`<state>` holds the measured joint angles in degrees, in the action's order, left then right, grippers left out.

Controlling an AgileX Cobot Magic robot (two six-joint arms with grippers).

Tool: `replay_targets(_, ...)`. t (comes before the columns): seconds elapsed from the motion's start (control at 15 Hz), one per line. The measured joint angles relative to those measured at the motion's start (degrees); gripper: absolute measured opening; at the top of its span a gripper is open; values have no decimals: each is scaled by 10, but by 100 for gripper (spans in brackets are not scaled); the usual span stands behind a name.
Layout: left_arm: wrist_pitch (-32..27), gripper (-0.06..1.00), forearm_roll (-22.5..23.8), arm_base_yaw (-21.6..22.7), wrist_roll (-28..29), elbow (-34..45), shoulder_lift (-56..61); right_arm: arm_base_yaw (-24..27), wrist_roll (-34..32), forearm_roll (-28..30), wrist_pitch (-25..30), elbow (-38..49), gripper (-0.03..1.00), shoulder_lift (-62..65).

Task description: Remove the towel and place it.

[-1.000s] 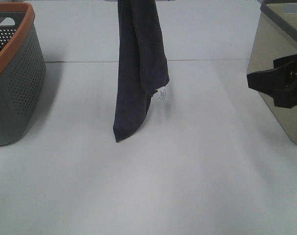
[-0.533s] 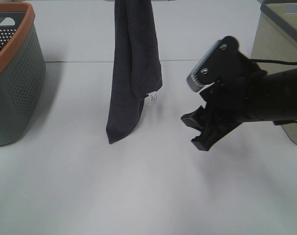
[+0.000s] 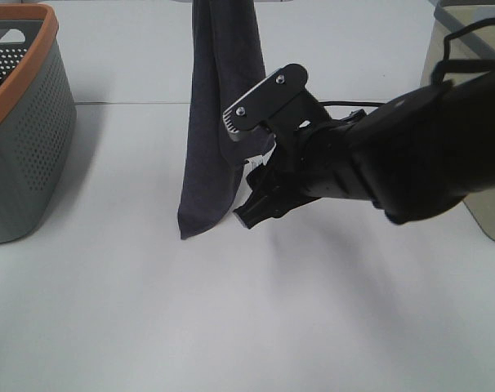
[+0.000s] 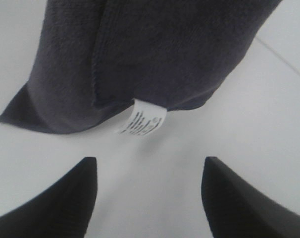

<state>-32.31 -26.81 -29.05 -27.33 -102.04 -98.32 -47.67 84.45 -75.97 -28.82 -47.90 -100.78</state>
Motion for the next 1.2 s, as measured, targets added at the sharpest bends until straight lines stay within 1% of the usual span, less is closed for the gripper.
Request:
replay_targets(0.07, 0, 0, 0, 0, 0, 0, 0, -26, -97, 73, -81, 0, 62, -22)
replay_targets(0.13, 0, 0, 0, 0, 0, 0, 0, -53, -159, 133, -146, -1, 62, -41)
replay_targets(0.2, 0, 0, 0, 0, 0, 0, 0, -72, -190, 154, -194, -1, 62, -60)
replay_targets(0.27, 0, 0, 0, 0, 0, 0, 0, -90, -204, 142, -231, -1, 61, -87)
replay_targets(0.33, 0, 0, 0, 0, 0, 0, 0, -93, -207, 133, -237, -1, 60, -97)
replay_targets(0.4, 0, 0, 0, 0, 0, 0, 0, -94, -210, 138, -235, -1, 60, -103)
replay_targets(0.6, 0, 0, 0, 0, 0, 0, 0, -95, -237, 172, -235, -1, 58, -128)
replay_targets(0.73, 0, 0, 0, 0, 0, 0, 0, -95, -238, 206, -244, -1, 58, -154)
replay_targets(0.8, 0, 0, 0, 0, 0, 0, 0, -95, -239, 227, -264, -2, 58, -166)
replay_targets(0.87, 0, 0, 0, 0, 0, 0, 0, -95, -243, 241, -298, -2, 58, -174)
replay_targets(0.93, 0, 0, 0, 0, 0, 0, 0, -95, -244, 246, -321, -3, 58, -182)
replay_targets(1.2, -11, 0, -3, 0, 0, 0, 0, -95, -240, 250, -360, -28, 58, -217)
